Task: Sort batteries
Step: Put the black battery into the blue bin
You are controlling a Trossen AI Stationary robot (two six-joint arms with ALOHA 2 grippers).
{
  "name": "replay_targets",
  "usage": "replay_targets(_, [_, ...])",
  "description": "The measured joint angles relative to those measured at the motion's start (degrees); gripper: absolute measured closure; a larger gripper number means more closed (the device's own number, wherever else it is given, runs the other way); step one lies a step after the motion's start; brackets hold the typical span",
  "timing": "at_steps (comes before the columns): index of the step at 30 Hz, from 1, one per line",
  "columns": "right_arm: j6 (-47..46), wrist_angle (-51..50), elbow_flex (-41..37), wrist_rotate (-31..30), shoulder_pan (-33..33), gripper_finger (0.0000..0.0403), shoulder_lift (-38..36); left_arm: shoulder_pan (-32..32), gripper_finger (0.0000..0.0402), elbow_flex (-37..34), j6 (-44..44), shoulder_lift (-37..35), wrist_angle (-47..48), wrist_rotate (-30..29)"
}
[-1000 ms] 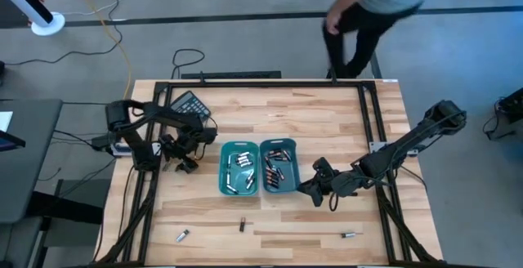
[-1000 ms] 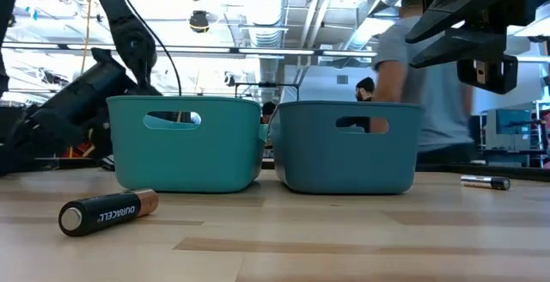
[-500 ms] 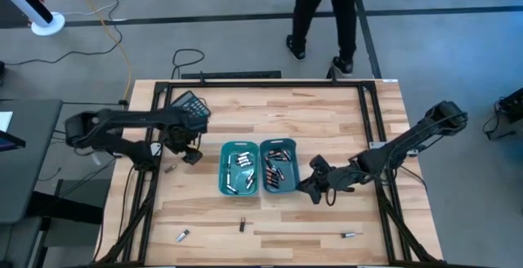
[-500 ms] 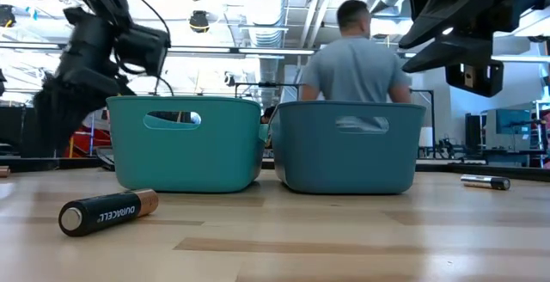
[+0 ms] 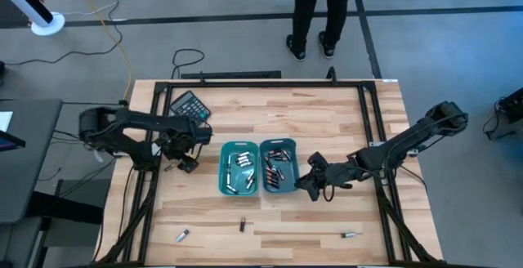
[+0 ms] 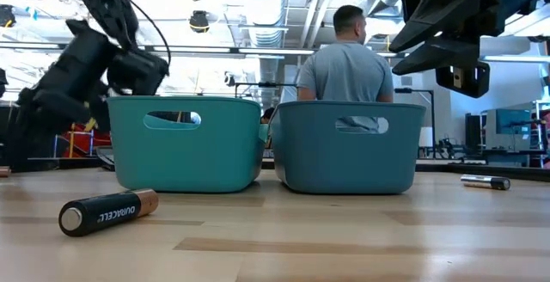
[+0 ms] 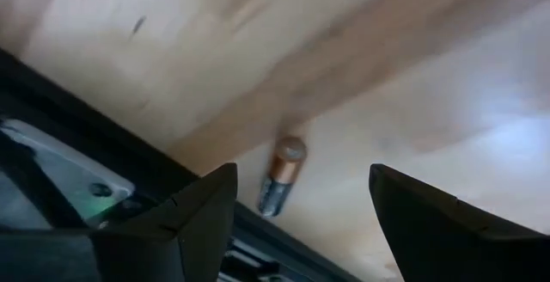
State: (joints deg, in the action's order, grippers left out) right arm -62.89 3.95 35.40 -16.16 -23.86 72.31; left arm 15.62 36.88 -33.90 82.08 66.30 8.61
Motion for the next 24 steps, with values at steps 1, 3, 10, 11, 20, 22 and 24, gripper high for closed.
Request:
replay_targets(1, [0.0,0.0,0.0,0.0,0.0,0.0281,0.0,-0.1,0.0143,0.0,-0.1,1.5,0.0,-0.6])
replay_targets(3, [0.0,0.0,0.0,0.5,0.0,0.0281,0.0,-0.3,0.0143,0.0,0.3,4.5,0.0,-0.9])
replay_targets(10, [0.0,0.0,0.0,1.4,0.0,0.0281,0.0,-0.3,0.0148,-1.7,5.5,14.0,-1.4,2.9])
replay_targets(11, [-0.1,0.0,0.0,1.4,0.0,0.0281,0.0,-0.3,0.0151,-2.1,6.0,15.2,-1.3,3.5])
replay_targets(20, [0.2,0.0,0.0,1.4,0.2,0.0281,0.0,-0.3,0.0253,-2.3,9.4,19.2,-2.2,4.5])
replay_targets(22, [0.3,0.0,0.0,1.4,0.4,0.0281,0.0,-0.3,0.0281,-2.3,9.4,19.2,-2.6,4.7])
replay_targets(24, [0.4,0.0,0.0,1.4,0.8,0.0281,0.0,-0.4,0.0308,-2.3,9.3,19.2,-2.9,4.7])
